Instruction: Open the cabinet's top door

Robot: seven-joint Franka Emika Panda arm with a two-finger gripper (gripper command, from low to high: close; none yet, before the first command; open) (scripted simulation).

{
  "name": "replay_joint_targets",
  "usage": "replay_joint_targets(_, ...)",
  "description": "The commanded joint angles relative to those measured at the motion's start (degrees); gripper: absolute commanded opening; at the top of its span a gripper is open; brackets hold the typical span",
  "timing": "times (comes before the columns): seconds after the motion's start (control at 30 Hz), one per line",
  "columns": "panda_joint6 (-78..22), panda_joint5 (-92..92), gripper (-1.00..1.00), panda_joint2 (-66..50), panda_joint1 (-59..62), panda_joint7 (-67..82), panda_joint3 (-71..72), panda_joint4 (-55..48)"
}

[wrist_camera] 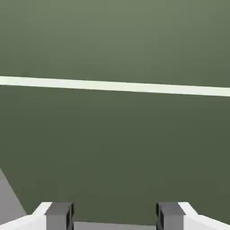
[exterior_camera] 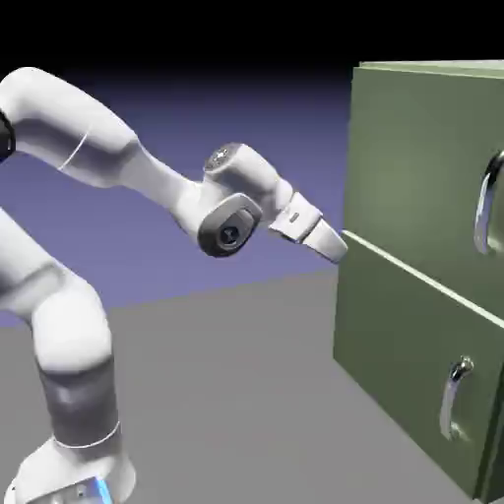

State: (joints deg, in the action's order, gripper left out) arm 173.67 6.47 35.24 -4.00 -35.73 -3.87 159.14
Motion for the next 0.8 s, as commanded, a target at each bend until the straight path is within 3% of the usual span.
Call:
replay_joint_targets(0.0, -0.1, 2.4, 0.0, 1.0, -1.2, 2.5, -1.4, -0.7)
replay_joint_targets(0.77, -3.0, 57.5, 0.0, 23.0, -29.5, 59.8, -34.5, -16.5)
